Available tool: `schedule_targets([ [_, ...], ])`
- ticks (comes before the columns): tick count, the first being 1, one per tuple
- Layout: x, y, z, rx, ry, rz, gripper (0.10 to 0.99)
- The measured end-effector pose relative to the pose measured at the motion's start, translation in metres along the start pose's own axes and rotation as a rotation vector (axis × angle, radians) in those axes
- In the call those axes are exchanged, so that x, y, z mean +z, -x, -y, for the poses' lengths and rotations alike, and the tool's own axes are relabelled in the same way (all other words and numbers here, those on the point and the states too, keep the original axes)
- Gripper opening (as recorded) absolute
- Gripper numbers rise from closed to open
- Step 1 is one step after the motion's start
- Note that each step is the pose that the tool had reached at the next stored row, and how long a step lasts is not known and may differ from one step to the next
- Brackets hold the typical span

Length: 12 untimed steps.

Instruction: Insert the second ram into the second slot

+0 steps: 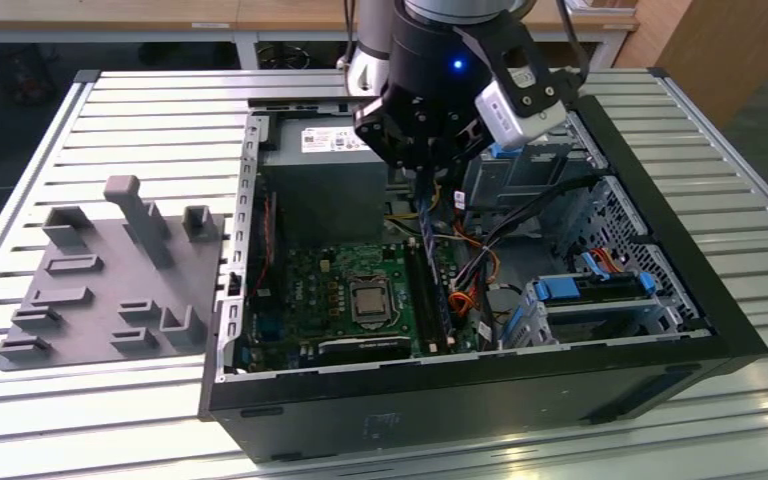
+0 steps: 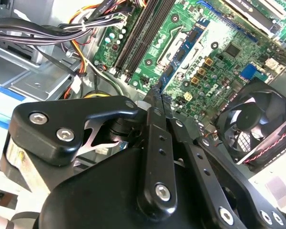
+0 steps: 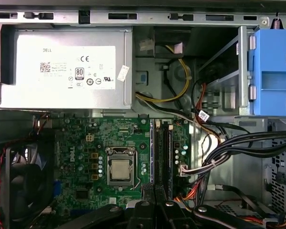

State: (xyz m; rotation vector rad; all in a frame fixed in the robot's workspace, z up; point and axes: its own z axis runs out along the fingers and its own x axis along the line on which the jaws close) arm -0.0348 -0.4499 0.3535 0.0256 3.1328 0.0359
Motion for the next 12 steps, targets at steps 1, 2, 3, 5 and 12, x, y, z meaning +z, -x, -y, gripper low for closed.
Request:
schedule_targets([
  [1, 0.0007, 0.0, 0.0, 0.0, 0.0, 0.0001, 0.118],
  [2, 0.0013, 0.0, 0.0, 0.0, 0.0, 0.0, 0.118],
  [3, 0.0019, 0.0, 0.0, 0.0, 0.0, 0.0, 0.118],
  [5, 0.003, 0.0, 0.0001, 0.0, 0.0, -0.0001, 0.118],
  [12, 0.0055, 0.0, 0.0001, 0.0, 0.0, -0.0008, 0.118],
])
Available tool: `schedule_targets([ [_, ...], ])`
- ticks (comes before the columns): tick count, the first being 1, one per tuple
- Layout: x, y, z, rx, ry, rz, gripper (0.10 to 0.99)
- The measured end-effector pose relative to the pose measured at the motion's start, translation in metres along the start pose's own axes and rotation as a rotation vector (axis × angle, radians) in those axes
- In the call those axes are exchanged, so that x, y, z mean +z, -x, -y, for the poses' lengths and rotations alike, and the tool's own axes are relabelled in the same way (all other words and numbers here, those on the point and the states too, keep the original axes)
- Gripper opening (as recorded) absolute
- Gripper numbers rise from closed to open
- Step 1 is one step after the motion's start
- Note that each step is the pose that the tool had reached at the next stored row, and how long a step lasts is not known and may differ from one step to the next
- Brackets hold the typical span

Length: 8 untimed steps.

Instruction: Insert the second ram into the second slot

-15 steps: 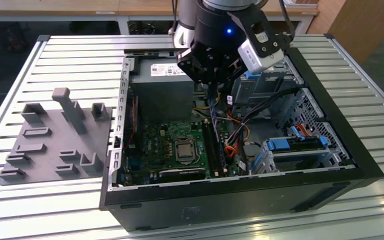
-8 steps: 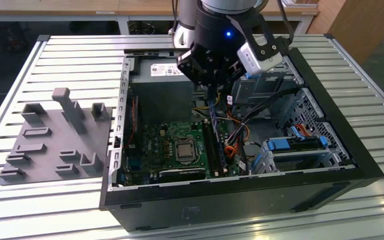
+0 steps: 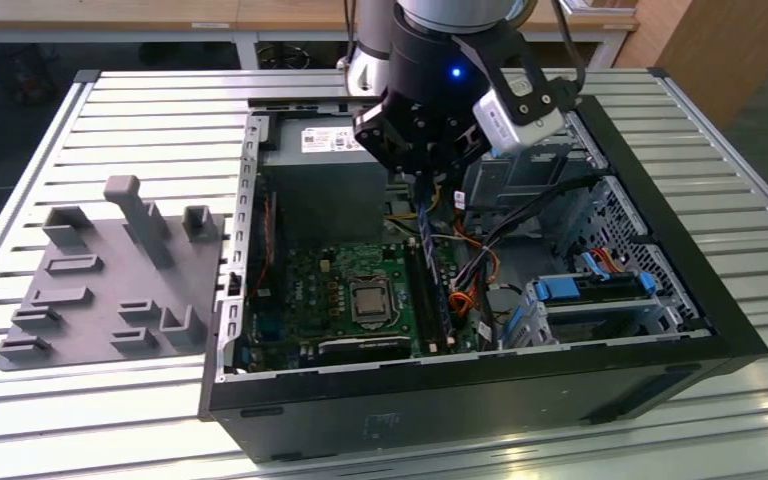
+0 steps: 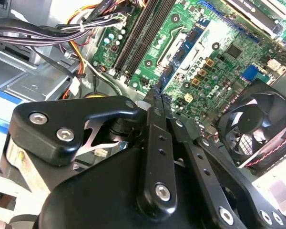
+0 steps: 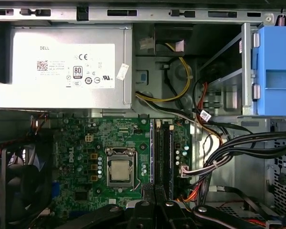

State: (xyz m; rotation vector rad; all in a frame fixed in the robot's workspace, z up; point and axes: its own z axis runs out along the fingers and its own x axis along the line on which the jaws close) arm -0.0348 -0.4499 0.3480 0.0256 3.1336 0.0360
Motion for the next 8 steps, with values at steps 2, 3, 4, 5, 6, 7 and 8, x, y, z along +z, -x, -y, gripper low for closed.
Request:
schedule_targets([
  [2, 0.0007, 0.0, 0.0, 0.0, 0.0, -0.0001, 0.118],
  [3, 0.001, 0.0, 0.0, 0.0, 0.0, -0.0001, 0.118],
  [4, 0.0013, 0.0, 0.0, 0.0, 0.0, -0.0001, 0.118],
  [5, 0.0016, 0.0, 0.0, 0.0, 0.0, -0.0001, 0.118],
  [6, 0.0019, 0.0, 0.0001, 0.0, 0.0, -0.0001, 0.118],
  [7, 0.0021, 0.0, 0.0, 0.0, 0.0, -0.0001, 0.118],
  [8, 0.0024, 0.0, 0.0001, 0.0, 0.0, -0.0001, 0.118],
])
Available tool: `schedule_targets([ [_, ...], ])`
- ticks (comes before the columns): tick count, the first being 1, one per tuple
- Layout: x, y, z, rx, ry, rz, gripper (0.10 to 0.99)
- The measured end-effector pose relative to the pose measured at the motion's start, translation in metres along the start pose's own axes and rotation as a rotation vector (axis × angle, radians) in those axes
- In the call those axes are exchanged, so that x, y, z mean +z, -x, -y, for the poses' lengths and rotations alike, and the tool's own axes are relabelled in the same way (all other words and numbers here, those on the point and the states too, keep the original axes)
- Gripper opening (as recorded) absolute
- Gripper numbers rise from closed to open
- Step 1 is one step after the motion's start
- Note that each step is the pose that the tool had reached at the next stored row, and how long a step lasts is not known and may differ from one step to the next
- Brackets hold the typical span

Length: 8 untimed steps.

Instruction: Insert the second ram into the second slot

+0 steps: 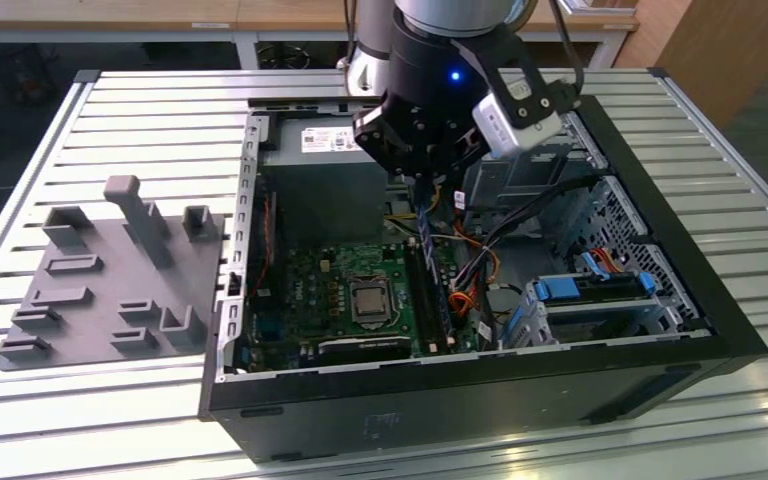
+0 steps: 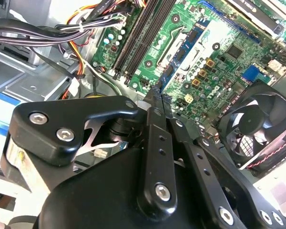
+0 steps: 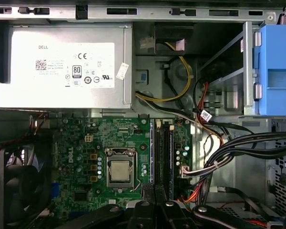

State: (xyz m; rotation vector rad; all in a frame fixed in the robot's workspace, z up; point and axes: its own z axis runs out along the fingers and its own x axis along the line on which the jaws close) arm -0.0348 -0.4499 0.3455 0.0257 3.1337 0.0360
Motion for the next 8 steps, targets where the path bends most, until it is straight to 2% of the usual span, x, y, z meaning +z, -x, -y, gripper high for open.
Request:
schedule_targets([
  [8, 0.0026, 0.0, 0.0, 0.0, 0.0, 0.0, 0.118],
])
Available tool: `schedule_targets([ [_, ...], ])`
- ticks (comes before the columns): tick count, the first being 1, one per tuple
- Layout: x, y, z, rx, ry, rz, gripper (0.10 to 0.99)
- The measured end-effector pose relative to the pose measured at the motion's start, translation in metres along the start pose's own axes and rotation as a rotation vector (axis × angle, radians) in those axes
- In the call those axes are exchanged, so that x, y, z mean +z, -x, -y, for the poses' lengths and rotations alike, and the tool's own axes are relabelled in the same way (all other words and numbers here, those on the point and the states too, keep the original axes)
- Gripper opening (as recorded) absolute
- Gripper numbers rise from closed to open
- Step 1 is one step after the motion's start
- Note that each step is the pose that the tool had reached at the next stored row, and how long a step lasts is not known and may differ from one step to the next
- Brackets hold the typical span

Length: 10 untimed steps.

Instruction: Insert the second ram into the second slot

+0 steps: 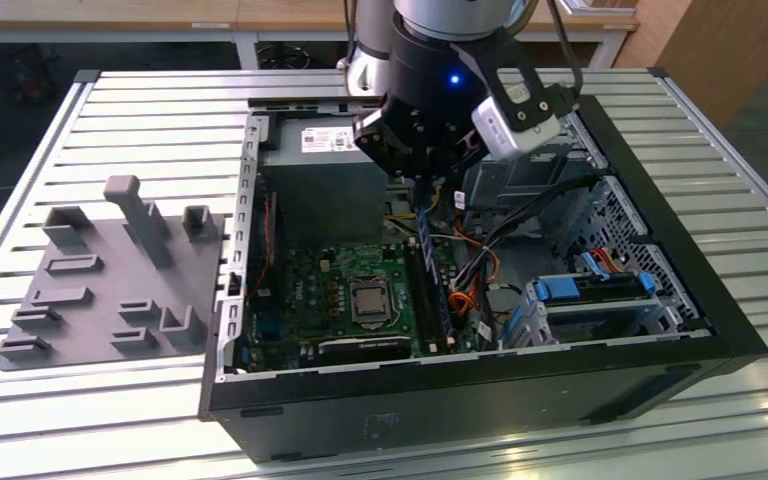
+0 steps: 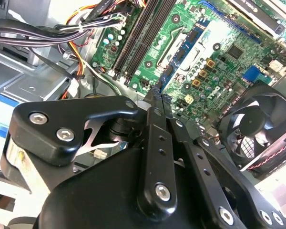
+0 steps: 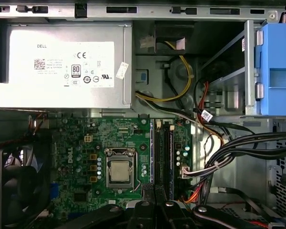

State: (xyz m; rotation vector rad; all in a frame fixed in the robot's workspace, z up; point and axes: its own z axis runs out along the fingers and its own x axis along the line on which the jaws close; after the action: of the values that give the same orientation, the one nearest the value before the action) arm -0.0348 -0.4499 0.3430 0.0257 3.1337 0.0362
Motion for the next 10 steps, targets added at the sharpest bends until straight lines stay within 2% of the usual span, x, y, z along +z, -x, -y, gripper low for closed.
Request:
schedule_targets([
  [10, 0.0034, 0.0, 0.0001, 0.0, 0.0, 0.0, 0.118],
])
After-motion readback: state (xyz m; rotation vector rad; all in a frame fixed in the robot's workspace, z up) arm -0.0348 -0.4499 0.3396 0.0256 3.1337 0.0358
